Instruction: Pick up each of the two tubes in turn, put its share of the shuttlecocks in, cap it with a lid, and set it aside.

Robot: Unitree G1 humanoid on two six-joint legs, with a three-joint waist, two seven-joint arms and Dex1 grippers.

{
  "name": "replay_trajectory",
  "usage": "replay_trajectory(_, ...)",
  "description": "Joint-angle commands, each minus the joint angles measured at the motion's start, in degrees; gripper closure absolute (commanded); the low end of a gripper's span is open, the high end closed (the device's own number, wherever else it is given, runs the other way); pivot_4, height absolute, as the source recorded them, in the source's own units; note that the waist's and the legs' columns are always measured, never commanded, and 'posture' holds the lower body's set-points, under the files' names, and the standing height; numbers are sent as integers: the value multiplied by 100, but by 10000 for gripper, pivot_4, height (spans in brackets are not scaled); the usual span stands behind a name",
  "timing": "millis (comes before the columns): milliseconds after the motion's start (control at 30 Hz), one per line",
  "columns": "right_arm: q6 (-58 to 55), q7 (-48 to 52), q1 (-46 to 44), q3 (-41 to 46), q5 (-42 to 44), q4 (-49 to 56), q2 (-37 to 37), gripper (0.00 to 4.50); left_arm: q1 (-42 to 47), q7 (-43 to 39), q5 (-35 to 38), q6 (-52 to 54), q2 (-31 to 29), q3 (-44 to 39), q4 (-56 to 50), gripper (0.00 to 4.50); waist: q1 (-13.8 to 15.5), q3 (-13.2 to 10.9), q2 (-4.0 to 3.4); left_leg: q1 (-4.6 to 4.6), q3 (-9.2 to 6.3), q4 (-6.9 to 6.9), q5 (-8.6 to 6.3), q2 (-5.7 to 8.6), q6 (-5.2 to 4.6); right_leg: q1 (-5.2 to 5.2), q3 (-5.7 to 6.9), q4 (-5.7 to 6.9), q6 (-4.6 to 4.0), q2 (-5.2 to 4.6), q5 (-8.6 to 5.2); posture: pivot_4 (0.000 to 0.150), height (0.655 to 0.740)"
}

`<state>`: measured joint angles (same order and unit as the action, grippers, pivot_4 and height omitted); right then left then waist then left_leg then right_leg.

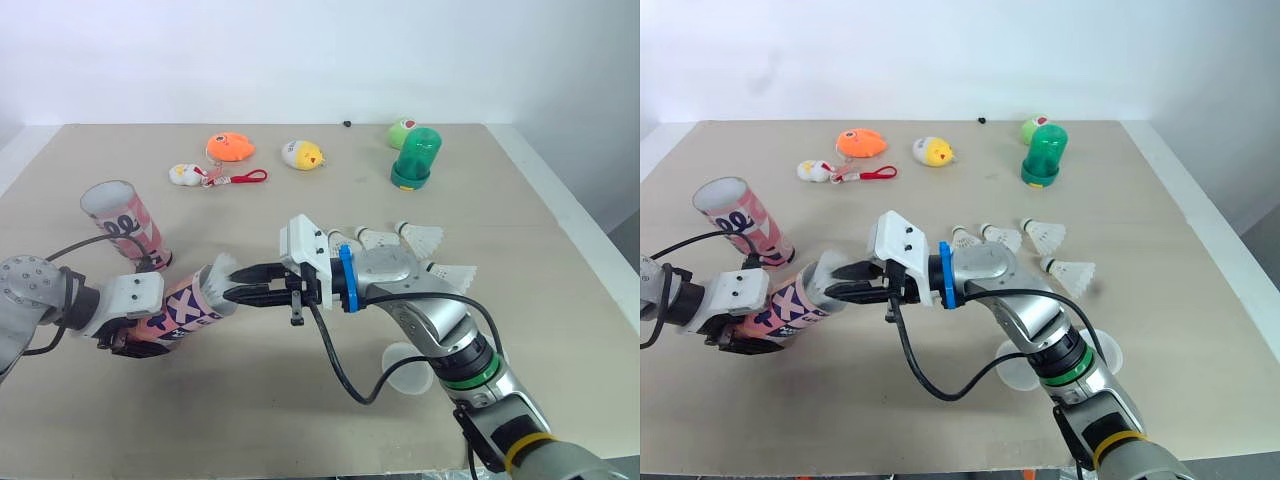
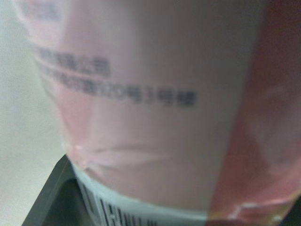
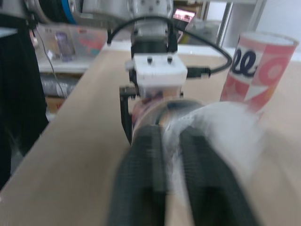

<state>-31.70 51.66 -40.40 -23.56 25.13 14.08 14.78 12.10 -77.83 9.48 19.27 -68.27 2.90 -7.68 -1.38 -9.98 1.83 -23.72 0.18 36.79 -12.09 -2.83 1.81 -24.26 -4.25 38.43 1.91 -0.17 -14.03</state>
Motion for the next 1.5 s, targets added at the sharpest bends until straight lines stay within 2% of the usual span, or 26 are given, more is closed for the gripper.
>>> replay_trajectory(33, -157, -323, 262, 476, 309, 357, -140, 17619, -38, 29, -10, 59, 101, 102, -89, 14326, 11, 2, 1, 0, 0, 0, 0, 0, 0, 0, 0, 1, 0, 0, 0, 1500, 7400)
replay_trajectory(67, -193, -442, 455, 601, 339, 506, -97, 11443, -31, 35, -14, 65, 111, 107, -90, 14326, 11, 1, 1, 0, -2, 1, 0, 1, 0, 2, 1, 3, 0, -1, -1, 1500, 7400)
replay_trajectory(133, -131, -748, 806, 852, 269, 738, -46, 5683, -33, 42, -22, 68, 124, 110, -94, 14326, 14, 2, 2, 0, -2, 2, 1, 3, 1, 2, 1, 3, 2, -2, -2, 1500, 7400)
replay_trajectory(167, -27, -941, 1002, 970, 136, 842, -4, 950, -35, 47, -23, 72, 131, 107, -101, 14326, 17, 3, 3, 0, -2, 2, 0, 4, 1, 2, 0, 4, 4, -3, -4, 1500, 7400)
replay_trajectory(200, 146, -1163, 1176, 1040, -127, 889, 62, 371, -38, 49, -20, 82, 135, 102, -111, 14326, 18, 4, 1, -1, -3, 2, 0, 5, 1, 3, 1, 4, 5, -5, -6, 1500, 7400)
replay_trajectory(300, 528, -1727, 1868, 1235, -826, 1067, 392, 371, -44, 50, -19, 91, 146, 93, -122, 14326, 11, 3, -3, 0, 3, 3, 1, 10, 2, 1, -3, 4, 10, -10, -7, 1500, 7400)
replay_trajectory(400, 703, -2092, 2534, 1531, -1005, 1378, 489, 371, -42, 37, -25, 86, 154, 93, -119, 14326, 15, 4, -5, 3, -2, 0, 1, 10, 2, 2, 0, 9, 5, -8, -13, 1500, 7400)
replay_trajectory(600, 457, -2605, 3028, 1516, -1286, 1488, 448, 371, -31, 9, -36, 75, 193, 109, -96, 14326, 3, 2, -11, 17, 4, -1, 2, 10, 2, 3, -7, 24, 4, -7, -15, 1500, 7400)
replay_trajectory(733, 340, -2895, 2759, 1151, -1500, 947, 42, 371, 78, -31, -79, 56, 256, 192, -37, 14326, 0, 3, -10, 31, 9, 0, 3, 10, 2, 9, -13, 30, -17, -6, -25, 1500, 7400)
replay_trajectory(900, 3, -3403, 2145, 1226, -1607, 172, -608, 371, 233, -78, -83, 92, 269, 252, -27, 14326, 3, 2, -10, 34, 12, 0, 11, 10, -5, 8, -16, 36, -25, -5, -21, 1500, 7400)
replay_trajectory(1200, -301, -3725, 1693, 1444, -1578, -399, -986, 371, 163, -51, -38, 159, 228, 183, -115, 14326, -1, 3, -9, 33, 14, -10, 11, 10, -4, 4, -19, 38, -4, -4, -19, 1500, 7400)
replay_trajectory(1500, -39, -3708, 1067, 1607, -1490, -1437, -1443, 371, 177, -5, -27, 194, 256, 180, -128, 14326, -10, 3, -10, 34, 12, -9, 11, 10, -5, 3, -18, 42, -6, -3, -17, 1500, 7400)
